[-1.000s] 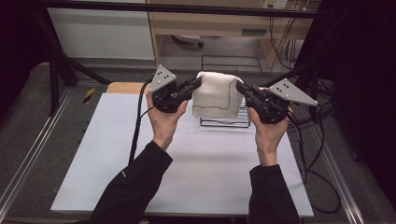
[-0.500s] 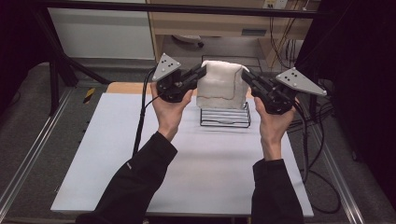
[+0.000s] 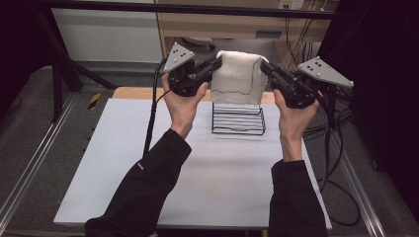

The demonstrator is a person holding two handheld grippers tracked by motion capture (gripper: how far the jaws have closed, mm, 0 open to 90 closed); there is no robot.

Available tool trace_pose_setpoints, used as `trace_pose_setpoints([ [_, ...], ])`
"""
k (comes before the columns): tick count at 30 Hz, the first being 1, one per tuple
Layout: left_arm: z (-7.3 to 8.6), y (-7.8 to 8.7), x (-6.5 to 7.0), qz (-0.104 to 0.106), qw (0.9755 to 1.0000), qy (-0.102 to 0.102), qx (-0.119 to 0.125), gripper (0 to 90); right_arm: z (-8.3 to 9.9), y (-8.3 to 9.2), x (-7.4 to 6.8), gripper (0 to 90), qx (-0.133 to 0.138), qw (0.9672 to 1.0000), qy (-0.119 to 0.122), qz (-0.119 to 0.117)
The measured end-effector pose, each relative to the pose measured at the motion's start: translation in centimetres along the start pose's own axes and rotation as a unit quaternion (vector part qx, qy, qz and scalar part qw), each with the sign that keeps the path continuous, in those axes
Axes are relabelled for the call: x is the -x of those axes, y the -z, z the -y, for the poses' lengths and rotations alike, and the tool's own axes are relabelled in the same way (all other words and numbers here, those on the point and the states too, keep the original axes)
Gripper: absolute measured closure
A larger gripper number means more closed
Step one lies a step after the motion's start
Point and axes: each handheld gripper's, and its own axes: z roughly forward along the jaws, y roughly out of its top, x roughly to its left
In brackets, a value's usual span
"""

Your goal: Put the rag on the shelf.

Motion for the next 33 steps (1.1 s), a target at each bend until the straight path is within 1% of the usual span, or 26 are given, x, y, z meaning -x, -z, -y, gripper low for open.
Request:
trace_pose_setpoints([
  [2, -0.3, -0.2, -0.1, 0.000, 1.0000, -0.002, 0.001, 82.3, -0.3, -0.2, 0.1, 84.0, 0.002, 1.0000, 0.000, 0.002],
  [5, -0.8, -0.5, -0.2, 0.000, 1.0000, 0.000, 0.006, 82.3, -0.8, -0.4, 0.3, 84.0, 0.003, 1.0000, 0.002, 0.005],
  [7, -1.0, -0.7, -0.3, 0.001, 0.9999, 0.006, 0.008, 82.3, -1.1, -0.6, 0.4, 84.0, 0.004, 1.0000, 0.003, 0.006],
  [9, -1.3, -1.0, -0.4, -0.001, 1.0000, 0.006, 0.007, 82.3, -1.3, -0.9, 0.7, 84.0, 0.004, 1.0000, 0.003, 0.008],
  [13, -1.6, -1.7, -0.6, -0.004, 1.0000, -0.002, 0.004, 82.3, -1.6, -1.4, 1.2, 84.0, 0.004, 0.9999, 0.001, 0.013],
  [18, -2.1, -2.6, -0.9, -0.007, 0.9999, 0.001, 0.007, 82.3, -2.0, -2.1, 1.9, 84.0, 0.006, 0.9999, -0.003, 0.014],
  [20, -2.3, -2.9, -1.1, -0.009, 0.9999, 0.000, 0.004, 82.3, -2.2, -2.4, 2.1, 84.0, 0.005, 0.9999, -0.004, 0.015],
  [22, -2.5, -3.2, -1.3, -0.013, 0.9999, -0.002, 0.003, 82.3, -2.3, -2.7, 2.4, 84.0, 0.004, 0.9999, 0.000, 0.015],
  [25, -2.8, -3.8, -1.5, -0.017, 0.9998, -0.004, 0.002, 82.4, -2.3, -3.1, 2.7, 84.0, 0.003, 0.9999, -0.001, 0.016],
  [33, -2.8, -5.3, -2.3, -0.025, 0.9997, -0.006, -0.004, 82.3, -2.3, -4.3, 3.7, 84.0, -0.001, 0.9998, -0.004, 0.020],
])
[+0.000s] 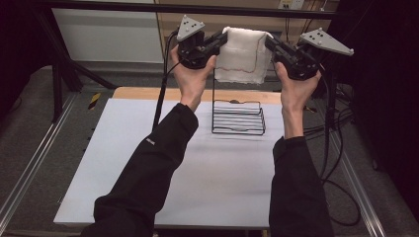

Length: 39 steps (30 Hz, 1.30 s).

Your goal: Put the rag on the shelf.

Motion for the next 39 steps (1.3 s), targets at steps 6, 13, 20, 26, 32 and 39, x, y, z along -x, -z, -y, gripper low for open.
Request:
trace_pose_setpoints([
  [6, 0.0, -1.0, -0.6, -0.006, 1.0000, -0.001, -0.006, 82.3, 0.1, -1.1, 0.7, 84.0, -0.003, 1.0000, -0.003, 0.001],
  [13, 0.1, -1.6, -1.3, -0.014, 0.9999, -0.002, -0.006, 82.3, 0.2, -2.2, 1.0, 83.9, -0.010, 1.0000, -0.002, 0.001],
  [20, 0.5, -2.5, -1.9, -0.019, 0.9997, -0.009, -0.014, 82.4, 0.7, -3.0, 1.3, 83.9, -0.015, 0.9999, -0.002, 0.005],
  [26, 0.9, -3.1, -2.4, -0.021, 0.9995, -0.016, -0.017, 82.4, 1.1, -3.8, 1.9, 83.9, -0.019, 0.9998, -0.007, 0.004],
  [32, 2.2, -3.5, -2.7, -0.009, 0.9997, -0.002, -0.025, 82.3, 1.9, -3.9, 2.1, 83.9, -0.029, 0.9995, -0.006, 0.005],
  [39, 3.3, -3.9, -2.0, -0.001, 0.9991, -0.012, -0.040, 82.3, 3.0, -3.2, 2.7, 83.9, -0.043, 0.9990, -0.006, 0.011],
])
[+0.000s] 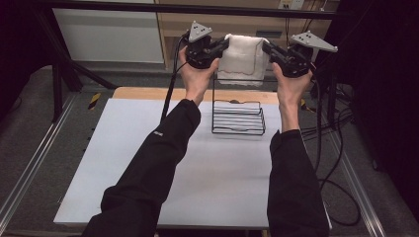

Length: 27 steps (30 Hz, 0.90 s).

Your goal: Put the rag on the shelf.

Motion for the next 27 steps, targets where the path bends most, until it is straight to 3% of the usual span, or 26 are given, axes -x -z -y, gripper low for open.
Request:
trace_pose_setpoints([
  [18, 2.9, 0.6, 0.8, 0.026, 0.9994, 0.001, -0.024, 82.2, 2.5, 1.5, -0.1, 83.8, -0.027, 0.9996, 0.007, 0.000],
  [24, 3.3, 1.3, 1.1, 0.033, 0.9991, -0.008, -0.024, 82.0, 2.8, 2.2, -0.3, 83.7, -0.030, 0.9995, 0.006, -0.003],
  [27, 3.5, 1.8, 1.2, 0.042, 0.9989, -0.001, -0.023, 81.8, 2.9, 2.5, -0.6, 83.5, -0.030, 0.9995, 0.011, -0.007],
])
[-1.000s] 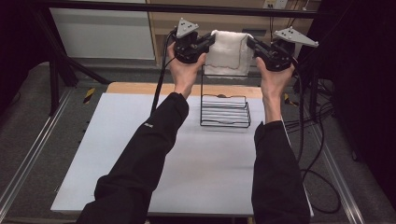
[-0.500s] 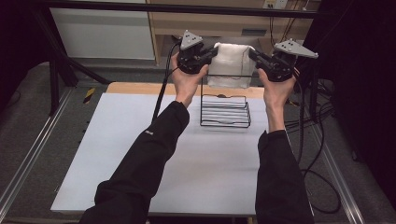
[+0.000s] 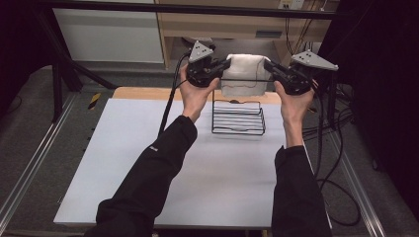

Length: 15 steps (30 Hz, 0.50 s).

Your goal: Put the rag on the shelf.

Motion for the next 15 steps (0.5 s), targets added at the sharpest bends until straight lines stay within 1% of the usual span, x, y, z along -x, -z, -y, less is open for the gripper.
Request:
trace_pose_setpoints([
  [2, 0.1, 0.3, 0.0, 0.004, 1.0000, -0.001, -0.005, 81.7, 0.1, 0.2, -0.2, 83.4, -0.002, 1.0000, 0.000, -0.002],
  [7, 0.4, 0.7, 0.0, 0.005, 0.9999, -0.002, -0.015, 81.4, 0.4, 0.4, -0.6, 83.4, -0.010, 0.9998, 0.015, -0.005],
  [11, 0.6, 0.9, 0.2, 0.009, 0.9998, -0.005, -0.018, 81.4, 0.7, 0.6, -0.7, 83.5, -0.012, 0.9998, 0.014, -0.007],
  [15, 0.8, 1.1, 0.6, 0.017, 0.9995, -0.010, -0.024, 81.2, 1.1, 1.0, -0.7, 83.4, -0.013, 0.9997, 0.018, -0.007],
])
